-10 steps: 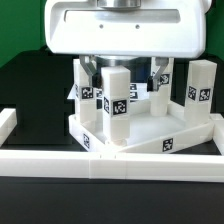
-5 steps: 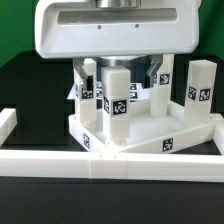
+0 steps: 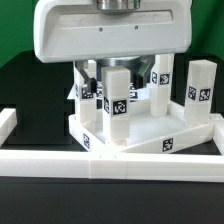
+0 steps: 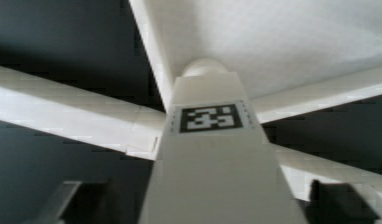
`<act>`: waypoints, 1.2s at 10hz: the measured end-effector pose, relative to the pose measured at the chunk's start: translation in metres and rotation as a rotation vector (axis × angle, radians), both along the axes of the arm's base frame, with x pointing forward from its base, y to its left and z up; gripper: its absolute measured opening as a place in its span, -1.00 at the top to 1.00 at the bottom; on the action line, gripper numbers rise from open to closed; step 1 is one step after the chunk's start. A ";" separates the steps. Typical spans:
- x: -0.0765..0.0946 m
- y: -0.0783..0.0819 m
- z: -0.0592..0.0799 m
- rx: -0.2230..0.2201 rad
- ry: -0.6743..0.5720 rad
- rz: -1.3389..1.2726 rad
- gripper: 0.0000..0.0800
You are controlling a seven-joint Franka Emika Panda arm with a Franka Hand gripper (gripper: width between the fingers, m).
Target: Assemble desk
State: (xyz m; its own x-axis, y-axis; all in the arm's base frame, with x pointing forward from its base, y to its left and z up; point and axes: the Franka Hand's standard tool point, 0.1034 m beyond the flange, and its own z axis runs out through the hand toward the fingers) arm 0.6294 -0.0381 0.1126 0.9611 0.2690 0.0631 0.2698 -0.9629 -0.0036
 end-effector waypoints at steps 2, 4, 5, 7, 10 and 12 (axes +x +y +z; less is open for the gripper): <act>0.000 0.000 0.000 0.000 0.000 0.000 0.03; 0.000 0.000 0.000 0.002 0.001 -0.030 0.28; 0.000 0.000 0.000 0.002 0.001 -0.029 0.28; 0.000 0.001 0.000 0.014 0.003 -0.165 0.28; 0.000 0.002 -0.001 0.037 0.011 -0.491 0.28; 0.000 0.003 -0.001 0.063 0.020 -0.717 0.28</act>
Offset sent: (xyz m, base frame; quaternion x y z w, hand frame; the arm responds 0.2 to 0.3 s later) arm 0.0000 0.0000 0.0000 0.0000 0.0000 0.0650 0.9979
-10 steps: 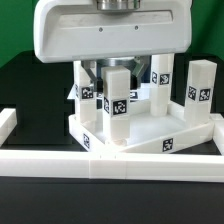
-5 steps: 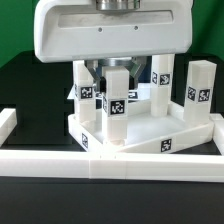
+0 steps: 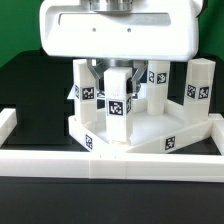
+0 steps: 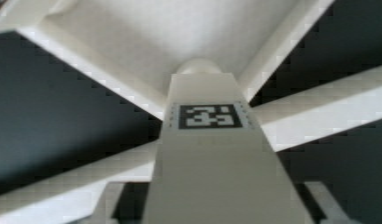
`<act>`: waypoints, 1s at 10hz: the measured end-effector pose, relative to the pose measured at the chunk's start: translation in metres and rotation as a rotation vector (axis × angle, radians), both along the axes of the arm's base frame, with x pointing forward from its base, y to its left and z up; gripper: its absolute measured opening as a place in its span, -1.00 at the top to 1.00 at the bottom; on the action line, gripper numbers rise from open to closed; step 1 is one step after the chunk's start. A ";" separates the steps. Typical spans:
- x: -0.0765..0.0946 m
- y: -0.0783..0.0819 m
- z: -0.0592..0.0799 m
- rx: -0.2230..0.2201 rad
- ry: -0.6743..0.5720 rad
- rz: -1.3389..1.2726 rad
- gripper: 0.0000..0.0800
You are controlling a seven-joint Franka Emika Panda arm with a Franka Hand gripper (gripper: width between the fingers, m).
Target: Assemble desk
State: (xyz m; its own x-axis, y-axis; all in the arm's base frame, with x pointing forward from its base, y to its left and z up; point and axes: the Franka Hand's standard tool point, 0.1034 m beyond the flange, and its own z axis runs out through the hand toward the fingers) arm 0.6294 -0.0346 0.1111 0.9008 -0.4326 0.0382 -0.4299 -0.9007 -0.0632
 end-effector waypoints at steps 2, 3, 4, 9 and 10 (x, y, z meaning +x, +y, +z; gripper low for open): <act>0.000 0.002 0.000 0.026 0.010 -0.192 0.28; -0.001 0.003 -0.001 0.043 0.025 -0.335 0.28; -0.001 0.003 -0.001 0.053 0.051 -0.453 0.28; 0.000 0.004 -0.002 0.069 0.060 -0.617 0.27; 0.000 0.004 -0.002 0.067 0.058 -0.588 -0.19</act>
Offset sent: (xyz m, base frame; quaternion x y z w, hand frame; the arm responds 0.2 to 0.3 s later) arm -0.0018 0.0005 -0.0101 -0.0506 -0.0873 0.3514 0.9308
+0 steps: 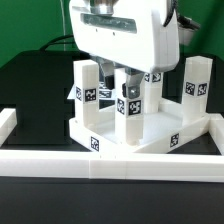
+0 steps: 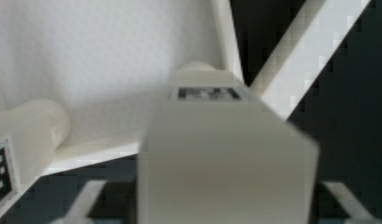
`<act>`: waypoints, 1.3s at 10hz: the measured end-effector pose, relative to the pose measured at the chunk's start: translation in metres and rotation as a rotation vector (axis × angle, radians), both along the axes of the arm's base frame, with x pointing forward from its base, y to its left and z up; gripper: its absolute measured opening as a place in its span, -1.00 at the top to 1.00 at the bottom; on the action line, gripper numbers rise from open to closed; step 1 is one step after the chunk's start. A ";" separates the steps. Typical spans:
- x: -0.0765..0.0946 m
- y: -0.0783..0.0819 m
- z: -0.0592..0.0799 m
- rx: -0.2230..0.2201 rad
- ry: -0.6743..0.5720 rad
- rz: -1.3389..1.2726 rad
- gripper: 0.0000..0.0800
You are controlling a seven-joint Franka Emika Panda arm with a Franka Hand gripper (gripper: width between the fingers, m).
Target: Assemble desk
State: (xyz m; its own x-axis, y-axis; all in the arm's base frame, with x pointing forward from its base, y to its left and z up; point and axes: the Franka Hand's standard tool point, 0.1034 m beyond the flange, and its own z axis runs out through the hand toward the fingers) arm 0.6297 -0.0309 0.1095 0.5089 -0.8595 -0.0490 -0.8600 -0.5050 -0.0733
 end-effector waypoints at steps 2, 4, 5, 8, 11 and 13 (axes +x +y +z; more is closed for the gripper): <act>-0.001 0.001 0.000 -0.003 0.000 0.092 -0.52; -0.001 0.003 0.000 -0.009 -0.016 0.294 -0.60; -0.001 0.006 -0.001 -0.013 -0.019 0.368 -0.62; -0.002 0.012 -0.002 -0.026 -0.033 0.634 -0.62; -0.001 0.009 0.000 -0.064 -0.036 0.888 -0.62; -0.001 0.006 -0.002 -0.086 -0.048 1.027 -0.62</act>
Offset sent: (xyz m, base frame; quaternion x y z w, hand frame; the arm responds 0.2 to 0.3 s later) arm 0.0030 0.0063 0.0006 -0.0020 -0.0013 -0.2541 0.9672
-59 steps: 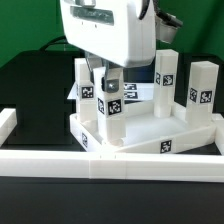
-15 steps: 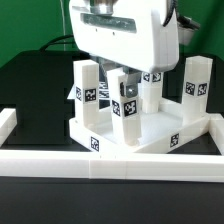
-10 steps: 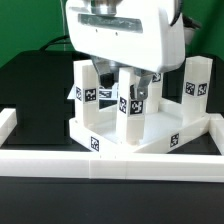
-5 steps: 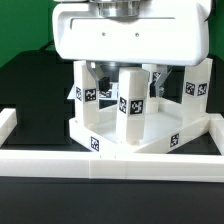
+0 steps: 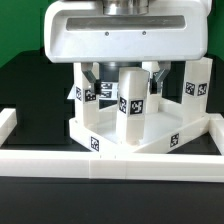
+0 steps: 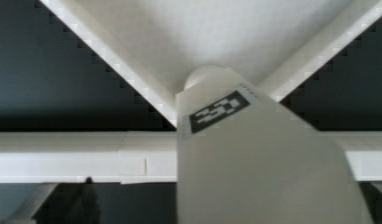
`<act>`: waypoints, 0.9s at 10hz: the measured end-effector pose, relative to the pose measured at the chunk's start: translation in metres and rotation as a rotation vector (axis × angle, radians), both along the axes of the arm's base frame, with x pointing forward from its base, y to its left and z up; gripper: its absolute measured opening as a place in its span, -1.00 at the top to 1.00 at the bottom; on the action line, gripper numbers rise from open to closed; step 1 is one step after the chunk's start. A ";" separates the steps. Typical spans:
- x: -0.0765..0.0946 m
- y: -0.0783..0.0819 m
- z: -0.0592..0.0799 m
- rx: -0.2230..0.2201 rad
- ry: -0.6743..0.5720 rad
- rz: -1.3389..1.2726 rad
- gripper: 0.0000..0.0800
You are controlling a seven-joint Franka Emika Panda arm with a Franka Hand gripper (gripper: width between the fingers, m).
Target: Assemble desk
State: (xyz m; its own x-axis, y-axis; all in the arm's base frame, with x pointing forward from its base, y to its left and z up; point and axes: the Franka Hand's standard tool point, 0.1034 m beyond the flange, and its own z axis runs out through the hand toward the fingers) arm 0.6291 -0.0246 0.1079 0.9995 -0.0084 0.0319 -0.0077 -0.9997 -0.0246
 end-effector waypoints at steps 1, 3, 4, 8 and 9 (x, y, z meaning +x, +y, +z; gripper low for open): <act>0.000 0.000 0.000 -0.006 -0.001 0.081 -0.62; -0.001 0.007 -0.001 -0.005 -0.001 0.197 -0.62; -0.002 0.013 -0.002 -0.004 0.000 0.250 -0.62; -0.002 0.013 -0.001 -0.001 -0.002 0.250 -0.62; -0.002 0.013 0.000 -0.002 -0.003 0.250 -0.62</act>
Offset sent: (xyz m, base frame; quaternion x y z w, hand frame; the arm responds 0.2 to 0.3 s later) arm -0.0099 0.0231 -0.0014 0.0037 0.0017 -0.1683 0.9857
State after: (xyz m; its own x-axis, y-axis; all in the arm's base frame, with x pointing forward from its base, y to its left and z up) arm 0.6276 -0.0118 0.1076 0.9703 0.2394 0.0345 0.2402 -0.9705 -0.0228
